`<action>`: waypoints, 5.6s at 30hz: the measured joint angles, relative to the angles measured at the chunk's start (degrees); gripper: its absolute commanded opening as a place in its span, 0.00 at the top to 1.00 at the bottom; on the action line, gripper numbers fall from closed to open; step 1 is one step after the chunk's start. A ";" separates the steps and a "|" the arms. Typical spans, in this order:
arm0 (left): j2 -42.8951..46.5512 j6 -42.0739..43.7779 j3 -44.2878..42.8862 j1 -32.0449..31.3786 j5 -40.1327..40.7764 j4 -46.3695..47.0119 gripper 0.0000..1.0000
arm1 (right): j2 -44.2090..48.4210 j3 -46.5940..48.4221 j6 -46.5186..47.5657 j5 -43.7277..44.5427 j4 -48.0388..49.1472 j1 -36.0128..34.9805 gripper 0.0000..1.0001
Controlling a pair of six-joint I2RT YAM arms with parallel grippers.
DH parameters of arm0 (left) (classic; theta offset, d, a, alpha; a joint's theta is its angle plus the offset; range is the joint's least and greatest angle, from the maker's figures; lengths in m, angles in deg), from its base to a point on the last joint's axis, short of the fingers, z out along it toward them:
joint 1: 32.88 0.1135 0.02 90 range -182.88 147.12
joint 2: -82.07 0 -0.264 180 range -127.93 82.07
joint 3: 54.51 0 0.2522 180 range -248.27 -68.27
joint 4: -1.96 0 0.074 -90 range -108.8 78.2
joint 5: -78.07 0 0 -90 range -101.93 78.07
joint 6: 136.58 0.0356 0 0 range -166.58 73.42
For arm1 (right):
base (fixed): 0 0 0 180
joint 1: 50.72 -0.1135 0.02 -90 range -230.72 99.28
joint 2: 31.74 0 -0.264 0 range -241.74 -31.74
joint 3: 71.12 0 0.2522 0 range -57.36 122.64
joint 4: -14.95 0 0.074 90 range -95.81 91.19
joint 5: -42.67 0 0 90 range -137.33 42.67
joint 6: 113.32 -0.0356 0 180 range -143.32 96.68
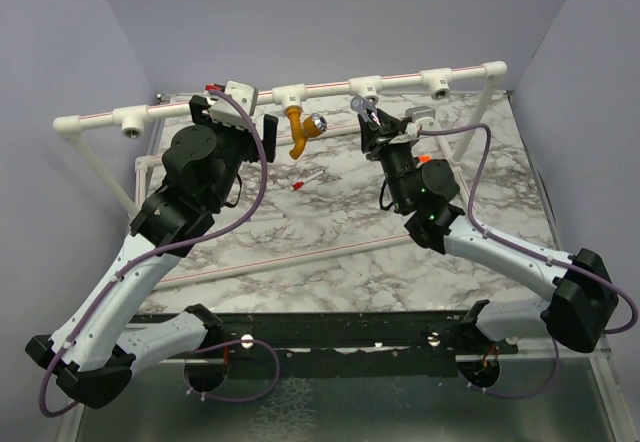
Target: Install the water faucets
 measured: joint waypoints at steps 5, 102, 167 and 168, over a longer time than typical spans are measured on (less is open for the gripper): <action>0.04 0.17 0.04 -0.33 0.33 0.15 0.10 | -0.42 -0.70 -11.13 1.36 1.42 0.11 1.00; 0.96 1.14 1.11 -0.70 1.97 1.07 0.10 | -3.45 7.98 19.32 -6.05 -4.48 0.44 1.00; 4.70 -4.55 -3.28 -0.70 -4.81 -3.54 0.01 | 34.07 -20.09 13.29 13.66 -34.03 0.96 0.00; 4.70 -4.96 -3.34 -0.70 -4.90 -4.39 0.01 | 34.29 -22.21 13.11 14.60 -32.92 0.96 0.00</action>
